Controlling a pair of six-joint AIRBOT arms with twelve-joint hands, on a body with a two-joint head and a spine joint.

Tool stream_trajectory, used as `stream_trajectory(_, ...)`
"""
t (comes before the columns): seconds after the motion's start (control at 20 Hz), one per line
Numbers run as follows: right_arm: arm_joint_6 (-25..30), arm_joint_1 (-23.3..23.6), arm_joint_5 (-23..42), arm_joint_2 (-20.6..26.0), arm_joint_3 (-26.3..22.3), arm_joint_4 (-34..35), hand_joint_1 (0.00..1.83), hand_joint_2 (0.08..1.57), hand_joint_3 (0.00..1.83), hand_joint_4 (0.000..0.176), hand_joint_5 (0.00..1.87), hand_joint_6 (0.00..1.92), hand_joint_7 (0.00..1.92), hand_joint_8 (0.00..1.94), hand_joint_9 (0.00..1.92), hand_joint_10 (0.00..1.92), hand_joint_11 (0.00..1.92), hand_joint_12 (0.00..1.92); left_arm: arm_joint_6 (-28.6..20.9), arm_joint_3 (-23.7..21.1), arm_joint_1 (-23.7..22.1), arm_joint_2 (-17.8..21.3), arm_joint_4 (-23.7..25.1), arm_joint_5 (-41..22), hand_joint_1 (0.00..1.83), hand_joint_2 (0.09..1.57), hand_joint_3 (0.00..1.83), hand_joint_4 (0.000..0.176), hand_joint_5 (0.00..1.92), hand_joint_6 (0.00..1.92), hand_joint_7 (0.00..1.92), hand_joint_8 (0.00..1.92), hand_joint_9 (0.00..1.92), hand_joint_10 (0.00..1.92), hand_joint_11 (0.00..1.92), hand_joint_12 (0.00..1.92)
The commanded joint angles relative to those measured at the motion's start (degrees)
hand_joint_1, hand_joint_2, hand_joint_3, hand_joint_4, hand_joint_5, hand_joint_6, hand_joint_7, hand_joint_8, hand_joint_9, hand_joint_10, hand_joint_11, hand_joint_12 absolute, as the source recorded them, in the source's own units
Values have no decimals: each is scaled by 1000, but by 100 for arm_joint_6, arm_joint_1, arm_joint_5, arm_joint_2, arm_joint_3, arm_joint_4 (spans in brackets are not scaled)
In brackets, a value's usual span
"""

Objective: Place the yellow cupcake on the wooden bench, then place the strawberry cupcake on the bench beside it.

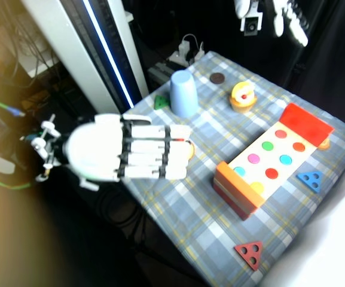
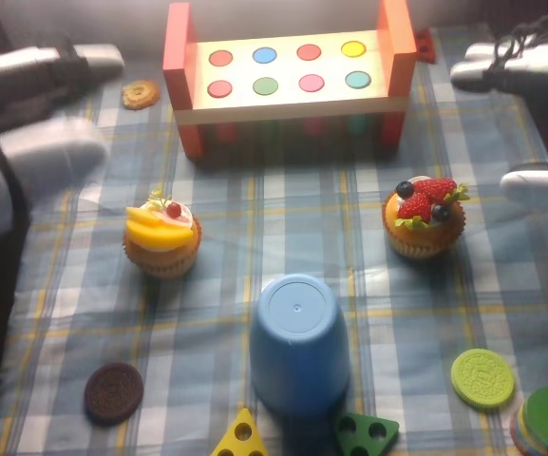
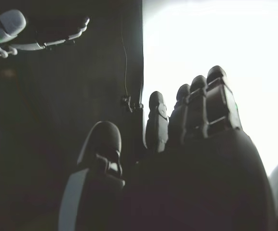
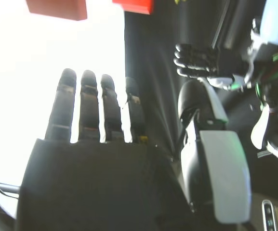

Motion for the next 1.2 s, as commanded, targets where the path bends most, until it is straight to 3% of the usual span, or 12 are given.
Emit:
stream_trajectory(0.0, -134, 102, 569, 30, -60, 144, 481, 1242, 1, 0, 435, 2, 412, 2, 367, 5, 107, 709, -36, 54, -84, -45, -43, -580, 267, 1097, 6, 131, 457, 3, 411, 1, 377, 9, 0, 387)
stream_trajectory(0.05, -283, 109, 533, 43, -102, 144, 511, 1237, 0, 0, 431, 0, 414, 0, 363, 1, 100, 686, -30, 87, -115, -83, -36, -499, 275, 1090, 0, 125, 465, 2, 411, 1, 374, 4, 0, 434)
stream_trajectory(0.2, -297, 109, 532, 43, -116, 146, 464, 1238, 0, 9, 444, 3, 417, 1, 362, 2, 98, 681, 282, 113, -302, -117, -16, -154, 397, 1039, 0, 136, 401, 0, 356, 0, 332, 0, 0, 483)
stream_trajectory(0.35, -295, 109, 549, 39, -122, 147, 455, 1238, 0, 0, 457, 5, 419, 3, 382, 6, 106, 773, 958, 178, -609, -280, -134, 386, 622, 906, 0, 162, 436, 4, 430, 7, 415, 12, 0, 876)
stream_trajectory(0.45, -283, 108, 683, 66, -154, 146, 441, 1239, 1, 0, 462, 0, 434, 2, 403, 6, 99, 832, 1793, 247, -919, -473, -318, 998, 704, 863, 0, 175, 419, 0, 435, 2, 405, 4, 0, 784)
stream_trajectory(0.55, -274, 108, 827, 107, -207, 146, 424, 1230, 0, 0, 504, 0, 472, 1, 451, 4, 162, 776, 2646, 295, -1170, -667, -587, 1430, 775, 838, 0, 176, 347, 0, 439, 11, 400, 8, 0, 687)
stream_trajectory(0.6, -274, 108, 907, 155, -250, 138, 395, 1224, 0, 0, 505, 0, 477, 0, 460, 1, 202, 692, 3241, 346, -1318, -827, -821, 1683, 840, 815, 0, 176, 350, 4, 465, 19, 423, 16, 0, 679)
stream_trajectory(0.7, -262, 108, 999, 207, -292, 98, 366, 1220, 0, 0, 531, 0, 494, 1, 490, 0, 305, 496, 3830, 474, -1456, -1015, -1127, 2007, 877, 790, 0, 176, 347, 1, 472, 5, 442, 9, 0, 683)
stream_trajectory(0.85, -113, 108, 1139, 246, -317, -29, 388, 1221, 2, 0, 569, 3, 477, 0, 463, 0, 312, 395, 4385, 680, -1600, -1222, -1510, 2341, 884, 825, 5, 176, 301, 2, 424, 4, 409, 3, 0, 650)
stream_trajectory(1.0, -56, 108, 1181, 247, -322, -66, 412, 1229, 3, 0, 583, 5, 454, 0, 435, 0, 303, 389, 4708, 812, -1709, -1360, -1731, 2513, 913, 827, 2, 176, 316, 0, 462, 1, 450, 5, 0, 789)
stream_trajectory(1.15, -44, 108, 1181, 247, -322, -72, 452, 1226, 0, 0, 603, 8, 485, 9, 469, 10, 356, 400, 4757, 934, -1769, -1459, -1898, 2594, 899, 906, 11, 176, 379, 8, 501, 6, 500, 13, 0, 763)
